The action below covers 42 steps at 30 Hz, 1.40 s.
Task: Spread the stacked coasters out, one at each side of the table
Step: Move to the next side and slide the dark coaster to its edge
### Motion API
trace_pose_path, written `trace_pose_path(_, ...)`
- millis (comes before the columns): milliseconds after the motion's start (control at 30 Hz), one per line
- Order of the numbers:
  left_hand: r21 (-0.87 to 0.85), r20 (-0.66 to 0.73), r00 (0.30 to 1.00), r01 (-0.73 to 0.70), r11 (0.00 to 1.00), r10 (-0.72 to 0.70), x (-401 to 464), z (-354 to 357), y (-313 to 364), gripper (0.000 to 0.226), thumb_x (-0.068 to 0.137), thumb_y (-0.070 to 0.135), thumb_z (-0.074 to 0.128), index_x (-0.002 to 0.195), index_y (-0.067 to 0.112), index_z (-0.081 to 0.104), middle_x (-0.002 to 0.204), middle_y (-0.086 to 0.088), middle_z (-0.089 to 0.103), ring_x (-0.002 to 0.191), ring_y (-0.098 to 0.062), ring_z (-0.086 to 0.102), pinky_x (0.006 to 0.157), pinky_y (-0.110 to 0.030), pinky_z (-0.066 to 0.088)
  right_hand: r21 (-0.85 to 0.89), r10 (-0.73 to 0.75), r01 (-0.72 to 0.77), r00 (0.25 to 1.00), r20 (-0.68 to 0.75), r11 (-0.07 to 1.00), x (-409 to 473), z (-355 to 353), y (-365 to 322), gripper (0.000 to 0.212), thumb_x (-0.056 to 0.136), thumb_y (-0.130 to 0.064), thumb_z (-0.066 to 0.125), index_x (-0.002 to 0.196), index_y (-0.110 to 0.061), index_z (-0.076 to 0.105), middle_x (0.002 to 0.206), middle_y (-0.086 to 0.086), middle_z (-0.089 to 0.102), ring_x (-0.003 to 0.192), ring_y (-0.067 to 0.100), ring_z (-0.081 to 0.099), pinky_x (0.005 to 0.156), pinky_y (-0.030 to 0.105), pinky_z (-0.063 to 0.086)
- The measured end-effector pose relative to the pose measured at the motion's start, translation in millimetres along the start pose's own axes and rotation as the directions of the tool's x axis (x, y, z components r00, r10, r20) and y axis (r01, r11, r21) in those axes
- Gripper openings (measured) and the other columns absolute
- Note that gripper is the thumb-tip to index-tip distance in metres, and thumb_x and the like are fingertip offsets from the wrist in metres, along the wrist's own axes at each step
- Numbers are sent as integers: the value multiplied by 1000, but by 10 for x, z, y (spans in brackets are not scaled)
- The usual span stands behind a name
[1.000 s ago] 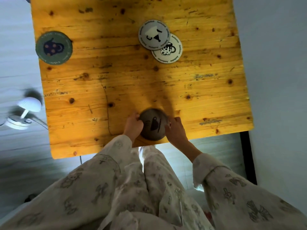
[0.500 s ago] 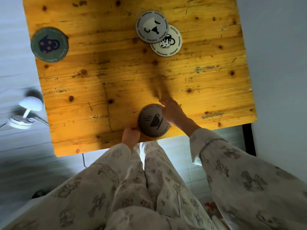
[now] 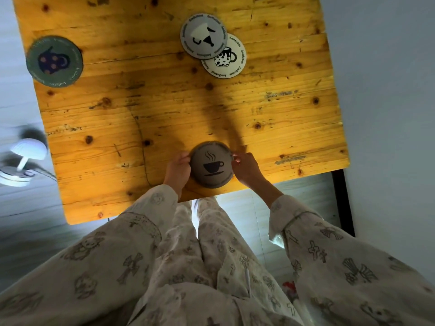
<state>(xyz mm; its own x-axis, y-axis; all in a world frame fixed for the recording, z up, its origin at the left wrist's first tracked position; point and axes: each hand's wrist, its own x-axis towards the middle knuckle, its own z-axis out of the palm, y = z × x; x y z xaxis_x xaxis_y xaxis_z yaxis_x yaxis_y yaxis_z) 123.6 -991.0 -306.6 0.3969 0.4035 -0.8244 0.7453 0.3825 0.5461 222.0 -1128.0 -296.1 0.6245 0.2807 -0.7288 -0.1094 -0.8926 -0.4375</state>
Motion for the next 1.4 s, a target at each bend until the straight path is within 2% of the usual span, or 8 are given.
trace_pose_path(267, 113, -29, 996, -77, 991, 80, -15, 33, -128, 39, 84, -5, 34, 105, 15, 60, 112, -10, 61, 112, -32, 54, 103, -48, 41, 68, 53, -53, 999, 13, 996, -44, 77, 102, 36, 90, -7, 40, 124, -8, 54, 119, 22, 58, 105, 38, 56, 75, 29, 36)
trace_pose_path(467, 86, 41, 985, -169, 982, 166, -52, -31, -209, 45, 83, -1, 36, 86, 31, 67, 101, -1, 66, 104, -25, 58, 98, -48, 46, 100, 36, -39, 999, 27, 994, -40, 69, 98, 37, 91, -5, 38, 125, -7, 54, 115, 24, 62, 92, 18, 44, 75, 27, 32)
trace_pose_path(600, 49, 15, 986, -165, 985, 164, -83, -22, -234, 61, 83, 0, 37, 71, 52, 67, 76, 23, 67, 88, -11, 60, 84, -36, 51, 93, 39, -41, 999, 21, 995, -27, 76, 100, 37, 92, -5, 38, 125, -7, 54, 115, 23, 63, 111, 35, 54, 77, 27, 32)
trace_pose_path(733, 53, 2, 988, -155, 986, 155, -93, -6, -244, 65, 82, 0, 36, 71, 59, 63, 66, 37, 65, 80, -9, 59, 70, -25, 47, 94, 37, -40, 999, 31, 995, -40, 70, 89, 37, 91, -5, 38, 125, -6, 54, 114, 25, 64, 99, 26, 53, 76, 26, 31)
trace_pose_path(833, 48, -14, 990, -136, 990, 137, -74, -7, -256, 67, 81, -2, 35, 69, 58, 64, 62, 31, 64, 77, -9, 58, 71, -26, 48, 86, 37, -40, 999, 31, 996, -41, 67, 89, 37, 92, -5, 38, 125, -5, 54, 113, 25, 64, 109, 33, 55, 77, 27, 32)
trace_pose_path(933, 39, -13, 993, -116, 992, 117, -66, 1, -249, 60, 81, -5, 34, 72, 45, 66, 79, 22, 62, 91, -22, 60, 86, -38, 50, 85, 48, -51, 998, 38, 995, -54, 61, 89, 36, 92, -7, 40, 126, -7, 53, 115, 24, 63, 96, 25, 51, 77, 27, 32)
trace_pose_path(1200, 55, -2, 999, -47, 997, 47, -25, 47, -307, 43, 85, -2, 33, 117, 12, 58, 129, -18, 51, 118, -35, 50, 104, -52, 40, 85, 64, -66, 997, 32, 994, -59, 87, 89, 35, 92, -10, 42, 125, -9, 54, 113, 24, 63, 89, 17, 42, 76, 28, 33)
trace_pose_path(1400, 132, 8, 998, -58, 990, 57, -83, 26, -211, 43, 83, -6, 32, 112, 8, 59, 112, -25, 61, 96, -32, 58, 92, -45, 49, 68, 47, -49, 998, 30, 997, -55, 78, 71, 35, 92, -10, 43, 124, -8, 55, 116, 21, 62, 96, 22, 51, 80, 32, 40)
